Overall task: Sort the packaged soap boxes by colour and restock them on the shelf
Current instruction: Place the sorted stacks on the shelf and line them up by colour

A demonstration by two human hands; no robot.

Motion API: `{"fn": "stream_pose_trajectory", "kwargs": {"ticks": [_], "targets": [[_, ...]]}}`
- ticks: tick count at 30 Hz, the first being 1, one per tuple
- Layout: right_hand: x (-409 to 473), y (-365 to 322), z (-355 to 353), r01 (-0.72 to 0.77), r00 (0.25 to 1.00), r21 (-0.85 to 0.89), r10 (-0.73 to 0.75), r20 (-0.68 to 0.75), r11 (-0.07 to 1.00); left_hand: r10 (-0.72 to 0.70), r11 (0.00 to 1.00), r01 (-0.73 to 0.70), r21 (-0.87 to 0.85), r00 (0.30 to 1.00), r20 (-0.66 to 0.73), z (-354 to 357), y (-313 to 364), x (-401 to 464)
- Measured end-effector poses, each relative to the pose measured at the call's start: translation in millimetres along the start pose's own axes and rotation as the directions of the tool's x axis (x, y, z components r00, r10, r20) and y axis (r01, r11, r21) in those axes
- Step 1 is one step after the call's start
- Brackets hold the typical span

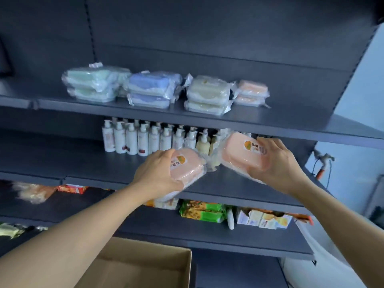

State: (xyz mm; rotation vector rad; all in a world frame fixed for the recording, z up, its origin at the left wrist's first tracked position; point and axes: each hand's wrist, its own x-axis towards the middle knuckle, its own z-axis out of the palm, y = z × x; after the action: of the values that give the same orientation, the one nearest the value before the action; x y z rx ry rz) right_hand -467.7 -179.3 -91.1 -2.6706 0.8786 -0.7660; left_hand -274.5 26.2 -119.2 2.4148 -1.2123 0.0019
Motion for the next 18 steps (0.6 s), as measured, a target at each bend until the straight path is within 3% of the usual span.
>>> {"fn": "stream_pose_trajectory", "kwargs": {"ticks": [10, 18], "targets": [[59.9, 49.8, -93.0, -0.069, 0.984, -0.059, 0.059, -0.166, 0.996, 0.135, 0.991, -0.135, 0.003, 0.989, -0.053, -39.5, 83.4, 70.5], [174.0, 117.9, -103.6, -0.073, 0.995, -0.098, 0.066, -0.073, 0.993, 0.180, 0.984, -0.178, 0.027, 0.977, -0.111, -42.5, 136.6, 140.0]]}}
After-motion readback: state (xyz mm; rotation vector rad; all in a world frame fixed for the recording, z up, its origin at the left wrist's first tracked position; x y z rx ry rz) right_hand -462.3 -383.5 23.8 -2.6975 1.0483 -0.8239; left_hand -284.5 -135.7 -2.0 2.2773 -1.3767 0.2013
